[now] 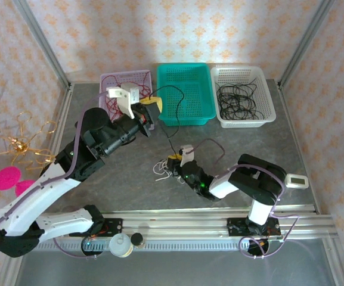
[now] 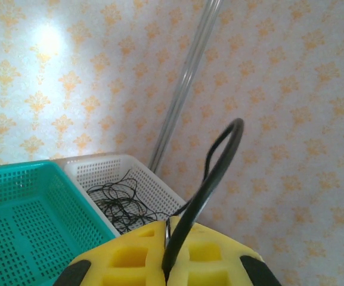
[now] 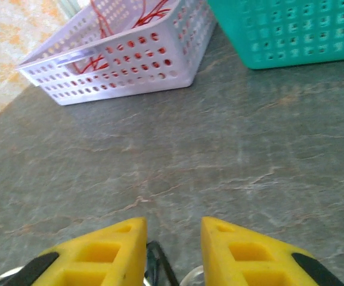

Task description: Untangle the cables

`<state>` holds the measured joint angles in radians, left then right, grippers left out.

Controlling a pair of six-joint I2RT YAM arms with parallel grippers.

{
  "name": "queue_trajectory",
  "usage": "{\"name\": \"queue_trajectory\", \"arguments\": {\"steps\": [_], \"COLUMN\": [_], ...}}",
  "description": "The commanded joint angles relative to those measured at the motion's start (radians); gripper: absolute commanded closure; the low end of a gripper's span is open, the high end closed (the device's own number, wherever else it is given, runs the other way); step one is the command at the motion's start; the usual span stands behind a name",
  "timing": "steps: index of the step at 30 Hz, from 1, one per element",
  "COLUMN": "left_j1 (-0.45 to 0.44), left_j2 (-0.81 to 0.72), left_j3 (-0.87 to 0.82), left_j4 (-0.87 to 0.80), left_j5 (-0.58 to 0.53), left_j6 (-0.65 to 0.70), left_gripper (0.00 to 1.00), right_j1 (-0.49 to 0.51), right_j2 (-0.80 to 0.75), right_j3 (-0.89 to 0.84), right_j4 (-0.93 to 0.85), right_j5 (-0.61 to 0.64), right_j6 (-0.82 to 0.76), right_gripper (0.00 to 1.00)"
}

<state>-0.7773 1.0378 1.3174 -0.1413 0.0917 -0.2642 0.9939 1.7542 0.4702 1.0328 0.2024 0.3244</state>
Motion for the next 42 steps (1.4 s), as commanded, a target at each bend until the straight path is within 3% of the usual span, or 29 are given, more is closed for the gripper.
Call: {"name": "queue_trajectory", "arguments": {"steps": [1,12,33,37,42], "left_j1": [-0.005,-0.004,-0.002,0.008,0.052], "left_j2": [-0.002,0.115,0.278,0.297,0.302], "left_j3": [0.122,0.465,0.843,0.830,0.754], "left_j4": [0.004,-0.114,-0.091,-0.081,-0.034], "left_j5": [-0.033,-0.090,-0.232,-0.267,-0.317], "left_j6": [0.075,0.256,0.523,0.547,0.567], "left_gripper": [1.00,1.00,1.00,1.00,1.00], "right_j1": [-0.054,-0.077,-0.101,-0.113,-0.144], "right_j2": [0.021,0.133,0.194,0.199,0.172], "right_j3": [-0.022,0.043,0.060,0.065,0.072], "right_j4": [-0.056,-0.064,-0.046,-0.042,-0.054], "right_j5": [0.006,-0.044,-0.081,-0.091,-0.142], "right_j6": [-0.011,-0.045,-0.030,-0.020,-0.016], "right_gripper": [0.69,0.69,0.62,0.61,0.53]}}
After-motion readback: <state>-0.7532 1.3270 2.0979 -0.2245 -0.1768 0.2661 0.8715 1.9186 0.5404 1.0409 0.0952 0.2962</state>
